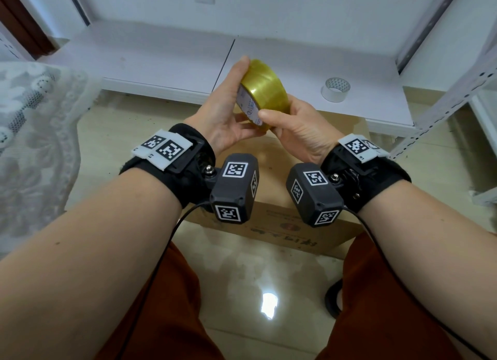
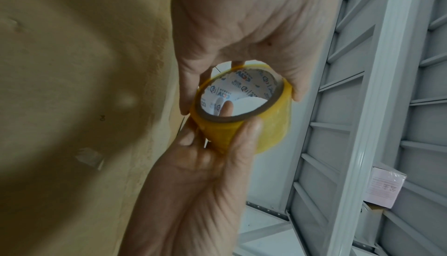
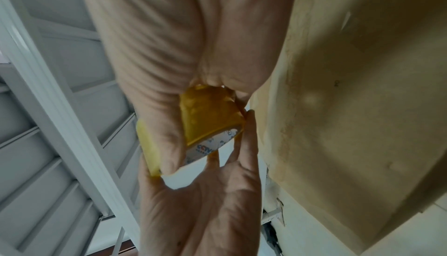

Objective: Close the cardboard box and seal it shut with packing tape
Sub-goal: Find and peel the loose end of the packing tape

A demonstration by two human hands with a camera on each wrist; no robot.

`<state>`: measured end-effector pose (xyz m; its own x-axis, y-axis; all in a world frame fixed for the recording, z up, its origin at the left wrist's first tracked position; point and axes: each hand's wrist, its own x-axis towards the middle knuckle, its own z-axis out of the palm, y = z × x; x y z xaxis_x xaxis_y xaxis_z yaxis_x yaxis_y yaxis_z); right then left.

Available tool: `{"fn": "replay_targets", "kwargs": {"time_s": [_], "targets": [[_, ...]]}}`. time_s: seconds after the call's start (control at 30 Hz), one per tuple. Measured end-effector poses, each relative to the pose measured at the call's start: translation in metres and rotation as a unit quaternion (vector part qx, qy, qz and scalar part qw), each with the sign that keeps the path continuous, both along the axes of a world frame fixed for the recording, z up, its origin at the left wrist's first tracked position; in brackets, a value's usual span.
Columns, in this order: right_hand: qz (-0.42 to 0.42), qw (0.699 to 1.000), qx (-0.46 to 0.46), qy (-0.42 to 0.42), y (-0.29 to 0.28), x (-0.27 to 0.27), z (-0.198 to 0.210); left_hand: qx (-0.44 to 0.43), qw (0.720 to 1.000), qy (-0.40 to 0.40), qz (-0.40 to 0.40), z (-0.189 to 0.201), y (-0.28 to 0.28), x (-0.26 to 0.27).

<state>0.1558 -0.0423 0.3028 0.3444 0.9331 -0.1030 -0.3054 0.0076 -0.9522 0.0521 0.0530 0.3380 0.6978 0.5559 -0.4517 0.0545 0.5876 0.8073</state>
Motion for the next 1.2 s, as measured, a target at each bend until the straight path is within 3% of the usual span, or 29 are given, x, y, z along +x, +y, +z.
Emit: {"fn": "replay_targets", "kwargs": {"time_s": [0.23, 0.37, 1.2], "targets": [[-0.026, 0.999, 0.016, -0.017, 0.001, 0.003, -0.003, -0.007, 1.000, -0.008, -0.019, 0.003, 0.000, -0.002], [-0.042, 0.998, 0.030, 0.021, 0.000, 0.012, 0.001, -0.004, 0.998, -0.044, -0.051, 0.002, -0.002, -0.001], [-0.046, 0.999, 0.018, 0.003, -0.002, 0.010, 0.001, -0.007, 0.999, -0.042, -0.006, -0.005, 0.000, 0.004]]}}
